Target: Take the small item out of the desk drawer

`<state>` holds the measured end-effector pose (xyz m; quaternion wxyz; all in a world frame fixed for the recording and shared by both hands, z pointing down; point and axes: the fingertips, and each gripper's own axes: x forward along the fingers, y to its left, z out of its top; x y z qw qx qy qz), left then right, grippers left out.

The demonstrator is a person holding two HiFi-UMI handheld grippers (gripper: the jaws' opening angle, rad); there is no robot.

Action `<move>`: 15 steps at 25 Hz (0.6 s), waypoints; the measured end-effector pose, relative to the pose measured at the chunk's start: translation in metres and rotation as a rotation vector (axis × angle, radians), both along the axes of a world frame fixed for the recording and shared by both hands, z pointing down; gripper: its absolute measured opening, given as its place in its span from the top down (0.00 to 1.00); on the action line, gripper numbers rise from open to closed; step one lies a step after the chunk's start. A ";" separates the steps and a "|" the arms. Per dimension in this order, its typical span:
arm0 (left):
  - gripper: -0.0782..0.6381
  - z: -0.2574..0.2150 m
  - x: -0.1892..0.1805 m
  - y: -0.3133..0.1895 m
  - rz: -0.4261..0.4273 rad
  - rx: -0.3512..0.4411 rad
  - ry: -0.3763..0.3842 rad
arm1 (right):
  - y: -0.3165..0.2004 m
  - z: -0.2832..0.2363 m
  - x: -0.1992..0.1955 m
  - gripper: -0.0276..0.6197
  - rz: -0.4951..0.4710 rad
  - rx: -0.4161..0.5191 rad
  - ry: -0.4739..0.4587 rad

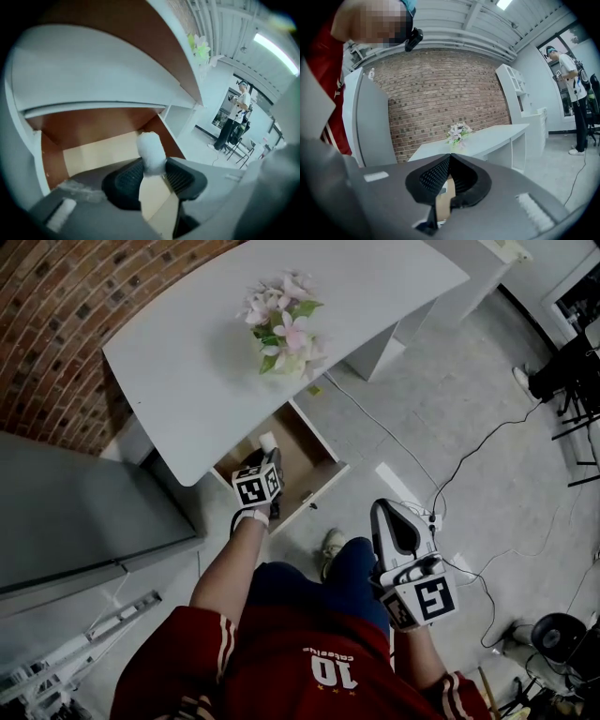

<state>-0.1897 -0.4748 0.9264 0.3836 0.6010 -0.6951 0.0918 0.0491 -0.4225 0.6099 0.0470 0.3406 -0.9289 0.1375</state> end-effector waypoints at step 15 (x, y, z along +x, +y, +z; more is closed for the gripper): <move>0.67 -0.202 0.040 0.043 0.110 0.066 -0.063 | 0.018 -0.161 -0.002 0.95 -0.018 -0.007 -0.021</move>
